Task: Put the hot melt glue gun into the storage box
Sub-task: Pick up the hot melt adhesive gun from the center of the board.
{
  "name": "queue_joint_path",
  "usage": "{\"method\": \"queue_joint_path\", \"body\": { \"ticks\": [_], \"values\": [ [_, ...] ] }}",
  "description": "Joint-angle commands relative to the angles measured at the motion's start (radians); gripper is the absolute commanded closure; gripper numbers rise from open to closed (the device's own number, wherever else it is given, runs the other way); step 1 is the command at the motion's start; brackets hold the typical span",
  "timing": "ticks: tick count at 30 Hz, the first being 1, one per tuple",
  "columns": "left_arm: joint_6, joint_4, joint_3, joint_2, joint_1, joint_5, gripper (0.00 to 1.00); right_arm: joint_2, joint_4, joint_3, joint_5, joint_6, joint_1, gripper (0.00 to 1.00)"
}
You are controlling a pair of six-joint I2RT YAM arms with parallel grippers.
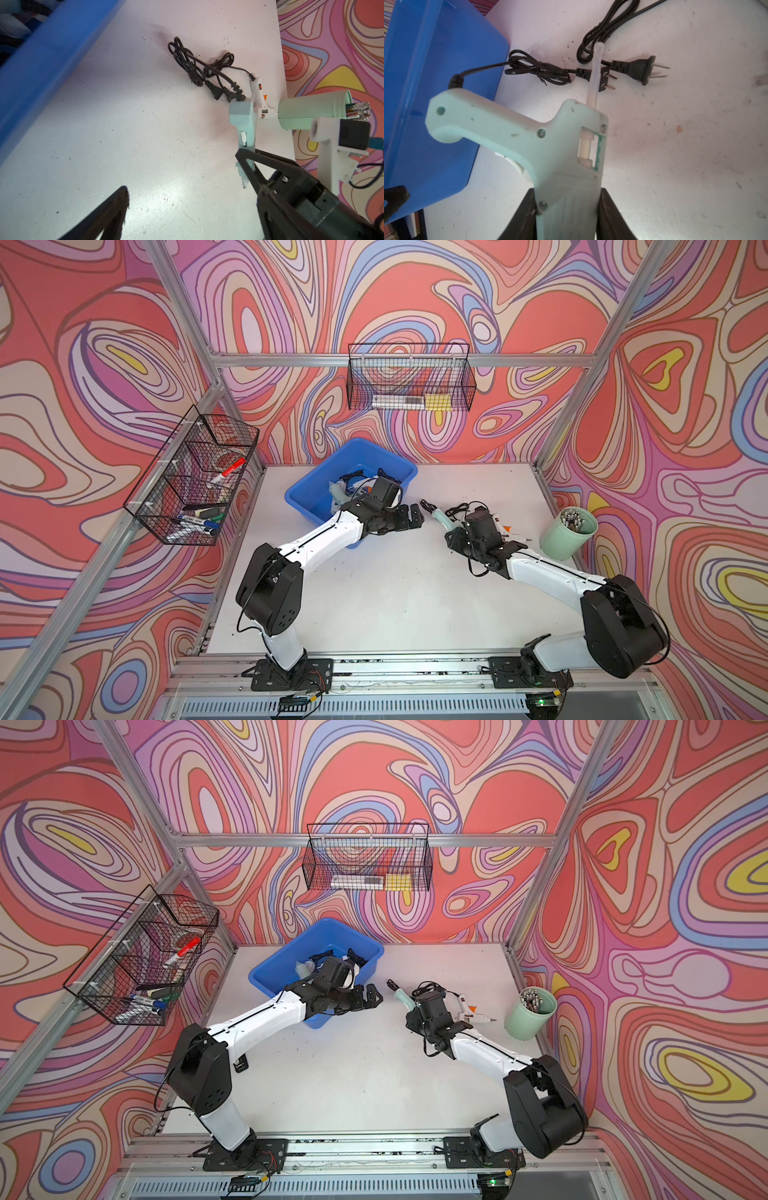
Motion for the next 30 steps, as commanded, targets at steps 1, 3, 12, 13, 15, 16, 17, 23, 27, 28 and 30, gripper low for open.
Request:
{"method": "queue_joint_path", "body": {
  "ticks": [1, 3, 12, 13, 15, 16, 17, 23, 27, 28, 30],
  "values": [
    [-0.071, 0.162, -0.014, 0.026, -0.010, 0.055, 0.01, -0.036, 0.072, -0.016, -0.005, 0.012, 0.015, 1.00],
    [-0.095, 0.215, -0.011, 0.043, -0.021, 0.071, 0.01, -0.045, 0.079, -0.021, 0.001, 0.016, 0.022, 1.00],
    [-0.116, 0.260, 0.099, 0.161, -0.057, 0.092, 0.08, -0.078, 0.092, -0.027, 0.030, 0.027, 0.069, 1.00],
    [-0.117, 0.262, 0.107, 0.170, -0.058, 0.096, 0.11, -0.080, 0.092, -0.027, 0.034, 0.027, 0.074, 1.00],
    [-0.120, 0.262, 0.120, 0.182, -0.059, 0.104, 0.15, -0.083, 0.092, -0.029, 0.041, 0.025, 0.083, 1.00],
    [-0.122, 0.265, 0.125, 0.189, -0.059, 0.110, 0.19, -0.085, 0.091, -0.028, 0.045, 0.025, 0.086, 1.00],
    [-0.126, 0.270, 0.126, 0.192, -0.060, 0.115, 0.23, -0.087, 0.091, -0.029, 0.047, 0.025, 0.089, 1.00],
    [-0.133, 0.283, 0.127, 0.193, -0.061, 0.136, 0.59, -0.097, 0.086, -0.027, 0.066, 0.020, 0.099, 1.00],
    [-0.132, 0.278, 0.130, 0.189, -0.062, 0.141, 0.79, -0.104, 0.078, -0.021, 0.077, 0.012, 0.105, 1.00],
    [-0.133, 0.278, 0.132, 0.189, -0.061, 0.144, 0.84, -0.108, 0.074, -0.020, 0.081, 0.010, 0.106, 1.00],
    [-0.133, 0.279, 0.137, 0.187, -0.061, 0.151, 0.96, -0.112, 0.069, -0.019, 0.090, 0.005, 0.110, 1.00]
  ]
}}
